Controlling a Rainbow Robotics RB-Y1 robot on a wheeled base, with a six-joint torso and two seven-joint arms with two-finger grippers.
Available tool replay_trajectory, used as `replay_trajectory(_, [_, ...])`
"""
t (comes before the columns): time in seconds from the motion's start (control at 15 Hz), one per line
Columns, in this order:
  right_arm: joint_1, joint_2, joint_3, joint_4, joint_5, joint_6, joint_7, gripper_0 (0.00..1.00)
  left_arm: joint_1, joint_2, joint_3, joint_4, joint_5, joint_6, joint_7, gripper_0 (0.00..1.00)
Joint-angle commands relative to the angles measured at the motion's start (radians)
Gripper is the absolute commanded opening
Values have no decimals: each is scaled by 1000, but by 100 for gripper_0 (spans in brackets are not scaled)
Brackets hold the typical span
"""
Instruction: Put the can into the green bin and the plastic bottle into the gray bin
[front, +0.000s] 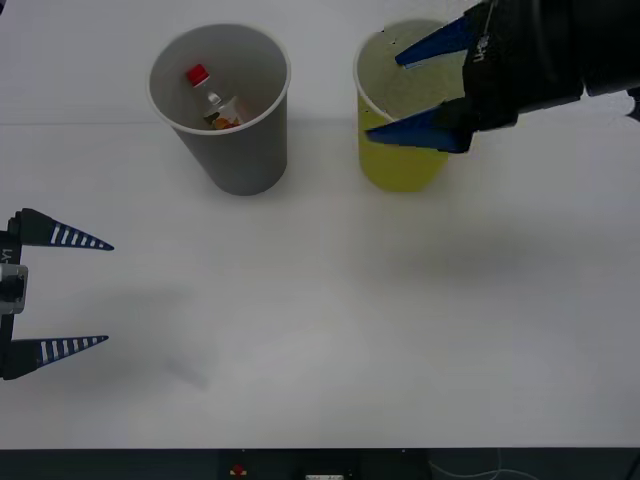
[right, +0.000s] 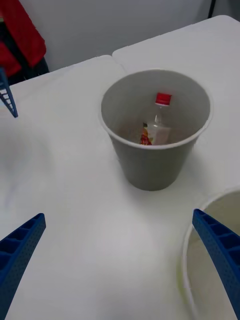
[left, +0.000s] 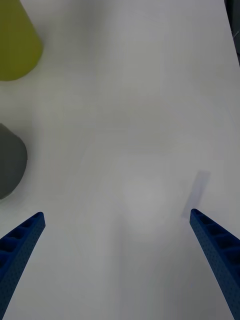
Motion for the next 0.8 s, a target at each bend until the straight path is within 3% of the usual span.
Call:
replay_trajectory(0.07, [201, -50, -103, -162, -16, 0, 36, 100, 0, 0, 0, 0, 0, 0, 0, 100])
replay_trajectory(0.47, [567, -134, -279, -324, -75, 0, 280, 100, 0, 0, 0, 0, 0, 0, 0, 100])
replay_trajectory(0.8, [800, -179, -416, -353, -164, 2, 489, 100, 0, 0, 0, 0, 0, 0, 0, 100])
